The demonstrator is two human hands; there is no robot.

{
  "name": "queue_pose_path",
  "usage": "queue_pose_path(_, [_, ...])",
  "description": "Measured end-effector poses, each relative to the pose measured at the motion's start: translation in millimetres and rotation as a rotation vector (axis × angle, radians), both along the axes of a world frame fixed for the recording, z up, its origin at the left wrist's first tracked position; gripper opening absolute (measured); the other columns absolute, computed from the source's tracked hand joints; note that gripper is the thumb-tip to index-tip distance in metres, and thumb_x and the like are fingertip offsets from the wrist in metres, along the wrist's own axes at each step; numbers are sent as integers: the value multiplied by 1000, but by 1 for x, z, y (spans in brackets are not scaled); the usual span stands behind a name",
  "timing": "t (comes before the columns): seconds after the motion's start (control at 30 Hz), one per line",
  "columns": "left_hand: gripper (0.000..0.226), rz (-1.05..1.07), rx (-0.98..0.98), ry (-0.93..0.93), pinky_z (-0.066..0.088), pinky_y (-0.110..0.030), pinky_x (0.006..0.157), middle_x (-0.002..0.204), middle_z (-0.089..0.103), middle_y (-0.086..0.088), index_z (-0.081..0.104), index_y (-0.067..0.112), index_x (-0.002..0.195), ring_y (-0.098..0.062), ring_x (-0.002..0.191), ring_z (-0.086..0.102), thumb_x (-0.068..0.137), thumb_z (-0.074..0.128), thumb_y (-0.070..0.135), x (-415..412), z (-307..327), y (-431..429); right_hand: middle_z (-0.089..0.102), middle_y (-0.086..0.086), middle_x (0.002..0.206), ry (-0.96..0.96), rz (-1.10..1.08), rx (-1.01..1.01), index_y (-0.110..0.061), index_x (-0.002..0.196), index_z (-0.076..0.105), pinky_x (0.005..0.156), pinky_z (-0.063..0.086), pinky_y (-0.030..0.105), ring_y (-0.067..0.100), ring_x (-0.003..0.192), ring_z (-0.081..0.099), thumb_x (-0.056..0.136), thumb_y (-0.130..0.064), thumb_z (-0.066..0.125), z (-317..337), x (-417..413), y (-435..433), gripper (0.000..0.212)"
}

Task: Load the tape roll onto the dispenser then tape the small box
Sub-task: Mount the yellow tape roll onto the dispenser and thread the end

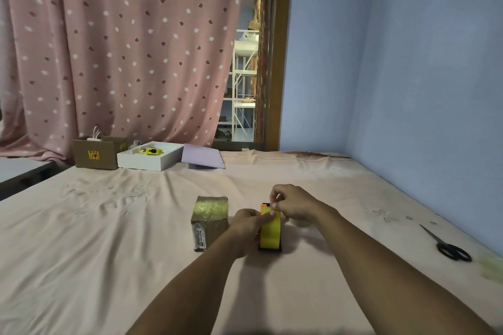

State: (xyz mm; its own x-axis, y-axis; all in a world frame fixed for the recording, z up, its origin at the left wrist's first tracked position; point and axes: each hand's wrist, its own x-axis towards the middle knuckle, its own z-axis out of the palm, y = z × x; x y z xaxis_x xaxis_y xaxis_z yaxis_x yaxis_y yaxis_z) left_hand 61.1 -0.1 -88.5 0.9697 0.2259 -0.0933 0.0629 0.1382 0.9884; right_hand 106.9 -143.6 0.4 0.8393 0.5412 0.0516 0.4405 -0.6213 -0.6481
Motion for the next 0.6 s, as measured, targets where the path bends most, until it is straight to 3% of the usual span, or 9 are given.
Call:
queue_pose_path(0.17, [40, -10, 5, -13, 43, -31, 58, 79, 51, -14, 52, 8, 81, -24, 71, 52, 79, 85, 30, -1, -1, 0, 74, 12, 96, 72, 53, 3, -19, 99, 65, 63, 49, 34, 20, 65, 62, 78, -9, 58, 5, -1, 0, 24])
queue_pose_path(0.27, [37, 0, -4, -21, 40, -27, 52, 71, 48, -10, 50, 11, 74, -21, 62, 49, 85, 83, 26, -2, -3, 0, 73, 5, 92, 39, 72, -1, -19, 100, 70, 68, 54, 37, 18, 69, 63, 83, -19, 67, 3, 1, 1, 18])
queue_pose_path(0.37, [39, 8, -13, -24, 37, -26, 49, 67, 44, -8, 49, 12, 71, -20, 57, 45, 81, 84, 25, -2, -3, -1, 73, -2, 85, -9, 84, -41, -19, 88, 77, 71, 55, 35, 13, 71, 62, 88, -21, 74, -1, 5, 0, 4])
queue_pose_path(0.43, [42, 2, 5, -19, 35, -28, 52, 67, 42, -7, 49, 14, 70, -19, 57, 43, 73, 86, 32, -2, -5, -2, 73, -5, 81, -33, 80, -48, -22, 77, 76, 69, 53, 32, 11, 71, 61, 88, -21, 75, -2, 6, -1, 11])
queue_pose_path(0.53, [42, -14, 24, -22, 33, -23, 47, 61, 42, 0, 50, 14, 71, -14, 50, 42, 79, 86, 34, -6, -8, -1, 74, -1, 89, -85, 53, -62, -24, 80, 74, 65, 49, 27, 15, 80, 64, 91, -25, 74, -2, 8, -1, 10])
queue_pose_path(0.6, [46, -24, 11, -22, 38, -26, 52, 65, 48, -2, 57, 10, 82, -15, 55, 47, 72, 88, 43, -10, -8, -2, 72, -1, 91, -131, 64, -102, -22, 86, 73, 64, 49, 27, 18, 82, 64, 93, -28, 71, -4, 9, 0, 9])
